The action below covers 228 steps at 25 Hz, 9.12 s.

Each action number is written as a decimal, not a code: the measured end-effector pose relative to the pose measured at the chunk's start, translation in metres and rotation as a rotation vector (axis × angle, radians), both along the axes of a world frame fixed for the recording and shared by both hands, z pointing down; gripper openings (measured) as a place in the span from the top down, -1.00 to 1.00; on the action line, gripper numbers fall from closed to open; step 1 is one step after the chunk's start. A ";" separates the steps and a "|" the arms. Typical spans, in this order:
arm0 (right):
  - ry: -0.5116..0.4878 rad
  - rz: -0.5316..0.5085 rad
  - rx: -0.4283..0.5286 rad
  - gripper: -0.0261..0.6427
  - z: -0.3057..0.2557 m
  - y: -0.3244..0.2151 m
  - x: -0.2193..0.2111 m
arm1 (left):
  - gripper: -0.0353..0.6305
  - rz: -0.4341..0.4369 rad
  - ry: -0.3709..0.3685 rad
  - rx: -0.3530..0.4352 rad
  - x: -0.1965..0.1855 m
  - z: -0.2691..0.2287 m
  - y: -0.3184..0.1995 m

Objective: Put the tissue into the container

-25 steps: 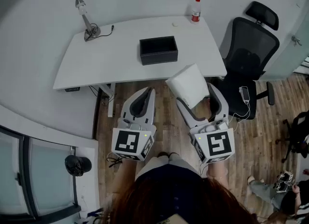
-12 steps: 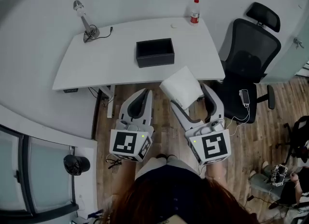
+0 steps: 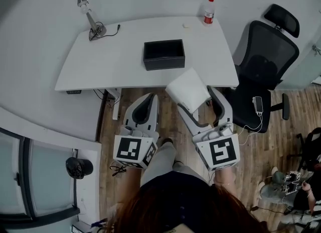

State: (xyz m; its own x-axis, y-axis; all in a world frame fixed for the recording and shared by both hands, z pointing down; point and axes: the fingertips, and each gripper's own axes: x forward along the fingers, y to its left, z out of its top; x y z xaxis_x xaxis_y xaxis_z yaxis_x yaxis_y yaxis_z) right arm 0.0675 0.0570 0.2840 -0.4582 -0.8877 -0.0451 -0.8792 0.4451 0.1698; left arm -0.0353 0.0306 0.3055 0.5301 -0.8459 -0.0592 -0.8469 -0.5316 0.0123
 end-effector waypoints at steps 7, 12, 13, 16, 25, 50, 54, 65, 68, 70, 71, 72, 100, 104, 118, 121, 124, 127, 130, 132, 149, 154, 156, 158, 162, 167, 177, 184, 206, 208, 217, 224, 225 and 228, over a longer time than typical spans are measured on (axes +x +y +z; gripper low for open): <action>0.015 -0.009 -0.002 -0.24 0.003 -0.040 -0.008 | 0.79 0.008 0.019 0.001 -0.005 0.002 -0.044; 0.016 -0.007 -0.002 -0.24 0.001 -0.074 -0.013 | 0.79 0.012 0.025 -0.002 -0.010 0.002 -0.079; 0.019 -0.007 -0.001 -0.24 0.001 -0.081 -0.014 | 0.79 0.011 0.027 -0.001 -0.012 0.001 -0.084; 0.022 -0.008 0.001 -0.24 0.002 -0.100 -0.018 | 0.79 0.012 0.028 -0.004 -0.017 0.002 -0.102; 0.059 -0.006 0.009 -0.24 0.001 -0.154 -0.039 | 0.79 0.025 0.027 -0.014 -0.043 0.003 -0.156; 0.221 -0.114 -0.058 -0.24 0.045 -0.259 -0.060 | 0.79 0.023 0.056 -0.052 -0.057 0.017 -0.262; 0.262 -0.187 -0.094 -0.24 0.059 -0.272 -0.063 | 0.79 0.002 0.057 -0.053 -0.053 0.017 -0.282; 0.337 -0.442 -0.151 -0.24 0.091 -0.293 -0.071 | 0.79 -0.071 0.052 -0.061 -0.046 0.018 -0.318; 0.345 -0.505 -0.160 -0.24 0.097 -0.297 -0.073 | 0.79 -0.095 0.051 -0.066 -0.049 0.020 -0.324; 0.348 -0.541 -0.166 -0.24 0.101 -0.300 -0.074 | 0.79 -0.113 0.050 -0.067 -0.052 0.019 -0.327; 0.352 -0.559 -0.171 -0.24 0.103 -0.302 -0.075 | 0.79 -0.123 0.051 -0.068 -0.053 0.019 -0.329; 0.358 -0.577 -0.176 -0.24 0.106 -0.303 -0.075 | 0.79 -0.130 0.052 -0.070 -0.054 0.020 -0.330; 0.527 -0.756 -0.348 -0.24 0.154 -0.319 -0.079 | 0.79 -0.190 0.049 -0.100 -0.052 0.033 -0.349; 0.527 -0.746 -0.366 -0.24 0.154 -0.321 -0.080 | 0.79 -0.186 0.048 -0.108 -0.051 0.035 -0.349; 0.439 -0.617 -0.378 -0.24 0.145 -0.327 -0.061 | 0.79 -0.140 0.053 -0.114 -0.044 0.036 -0.343; 0.406 -0.601 -0.380 -0.24 0.144 -0.325 -0.060 | 0.79 -0.122 0.053 -0.117 -0.041 0.036 -0.341; 0.365 -0.564 -0.380 -0.24 0.140 -0.327 -0.059 | 0.79 -0.106 0.046 -0.125 -0.040 0.037 -0.338; 0.303 -0.533 -0.382 -0.24 0.133 -0.326 -0.058 | 0.79 -0.085 0.038 -0.140 -0.038 0.041 -0.335; 0.262 -0.502 -0.379 -0.24 0.128 -0.323 -0.058 | 0.79 -0.063 0.036 -0.145 -0.036 0.041 -0.330; 0.258 -0.483 -0.368 -0.24 0.125 -0.320 -0.059 | 0.79 -0.052 0.037 -0.143 -0.036 0.039 -0.326; 0.135 -0.233 -0.280 0.33 0.098 -0.290 -0.057 | 0.79 0.062 0.042 -0.131 -0.047 0.034 -0.280; 0.113 -0.159 -0.268 0.43 0.093 -0.276 -0.058 | 0.79 0.091 0.041 -0.129 -0.051 0.034 -0.264; 0.103 -0.135 -0.262 0.49 0.092 -0.270 -0.059 | 0.79 0.102 0.038 -0.123 -0.052 0.034 -0.258; 0.094 -0.119 -0.260 0.49 0.092 -0.263 -0.061 | 0.79 0.114 0.035 -0.122 -0.053 0.035 -0.253; 0.068 -0.074 -0.243 0.57 0.088 -0.254 -0.059 | 0.79 0.130 0.032 -0.117 -0.053 0.035 -0.242; 0.026 -0.051 -0.225 0.65 0.082 -0.249 -0.057 | 0.79 0.144 0.031 -0.107 -0.052 0.034 -0.238; 0.007 -0.009 -0.215 0.76 0.079 -0.240 -0.044 | 0.79 0.153 0.024 -0.111 -0.039 0.036 -0.235; -0.002 0.003 -0.198 0.82 0.075 -0.220 -0.030 | 0.79 0.132 0.016 -0.117 -0.028 0.037 -0.220; 0.016 0.003 -0.115 0.83 0.055 -0.153 -0.010 | 0.79 0.050 -0.035 -0.096 -0.020 0.032 -0.149; 0.018 0.010 -0.107 0.83 0.055 -0.147 -0.008 | 0.79 0.047 -0.047 -0.093 -0.019 0.034 -0.143; 0.017 0.035 -0.097 0.83 0.050 -0.116 -0.006 | 0.79 0.047 -0.063 -0.097 -0.014 0.037 -0.111; -0.005 0.042 -0.148 0.84 0.056 -0.090 -0.006 | 0.79 0.054 -0.073 -0.100 -0.015 0.039 -0.082; -0.003 0.044 -0.146 0.84 0.056 -0.086 -0.006 | 0.79 0.055 -0.076 -0.100 -0.015 0.039 -0.078; 0.000 0.055 -0.153 0.84 0.055 -0.074 -0.005 | 0.79 0.057 -0.073 -0.099 -0.015 0.037 -0.066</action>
